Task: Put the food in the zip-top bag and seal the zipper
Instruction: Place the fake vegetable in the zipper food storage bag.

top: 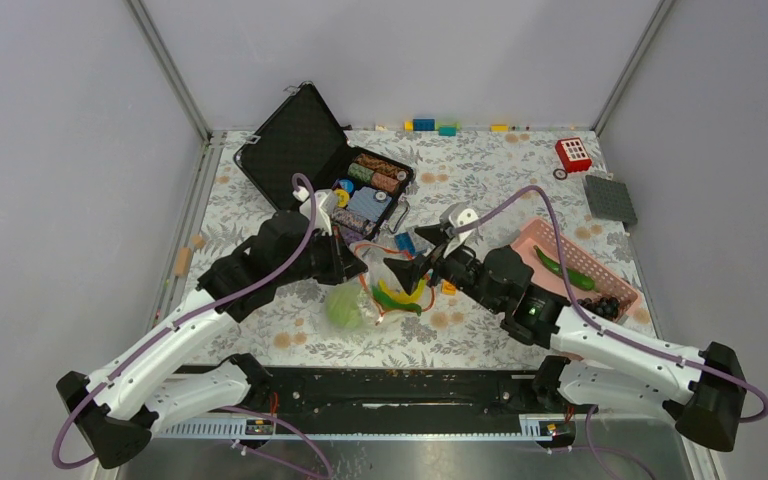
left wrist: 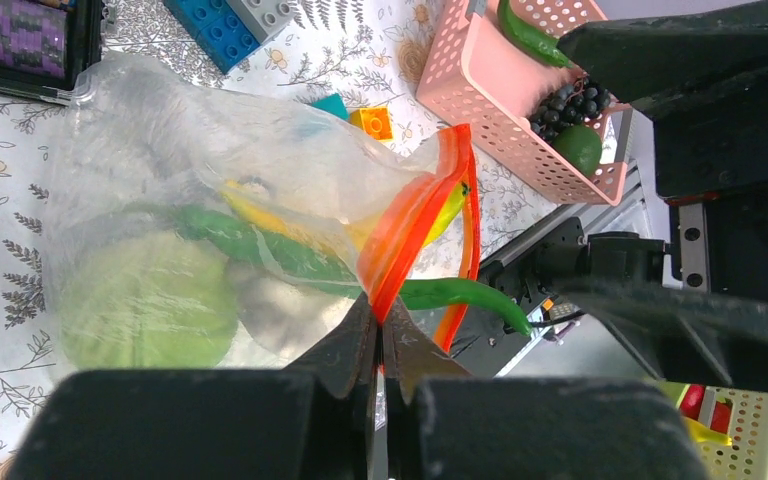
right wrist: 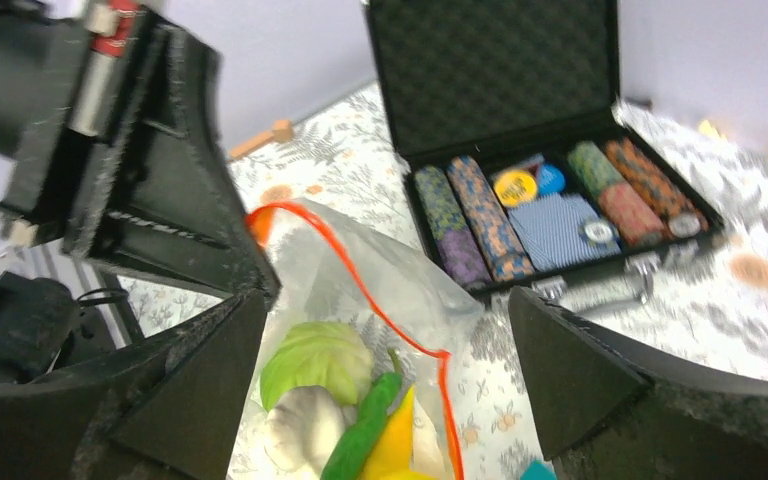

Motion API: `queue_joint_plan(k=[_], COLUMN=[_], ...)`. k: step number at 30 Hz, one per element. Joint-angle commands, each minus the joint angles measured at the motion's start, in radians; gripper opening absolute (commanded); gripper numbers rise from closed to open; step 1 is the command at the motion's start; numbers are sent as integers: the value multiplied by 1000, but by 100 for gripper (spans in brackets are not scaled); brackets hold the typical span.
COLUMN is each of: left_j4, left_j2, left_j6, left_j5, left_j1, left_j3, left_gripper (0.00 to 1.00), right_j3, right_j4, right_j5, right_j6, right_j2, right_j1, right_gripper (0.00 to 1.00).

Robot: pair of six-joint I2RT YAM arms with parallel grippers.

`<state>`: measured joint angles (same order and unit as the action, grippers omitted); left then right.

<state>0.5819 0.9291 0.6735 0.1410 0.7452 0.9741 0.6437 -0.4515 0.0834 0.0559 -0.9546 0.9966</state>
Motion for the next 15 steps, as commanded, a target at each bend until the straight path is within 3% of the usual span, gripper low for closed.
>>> queue_joint_plan(k=[1,8,15], left_j4=[-51,-50,-53], left_j2=[-11,-27,-14], left_j6=[-14,-19,-31], left_j5=[-45,-54,-22], left_j1=[-8,-12,-12], left_j3=[47,35,35], left_gripper=[0,0,0], right_j3=[111,206,62], right_j4=[334,756,806], right_j5=[215,426,245], right_j6=[162,311,426], right_j2=[7,55,197], right_j1=[5,3,3], right_gripper=[100,99,93])
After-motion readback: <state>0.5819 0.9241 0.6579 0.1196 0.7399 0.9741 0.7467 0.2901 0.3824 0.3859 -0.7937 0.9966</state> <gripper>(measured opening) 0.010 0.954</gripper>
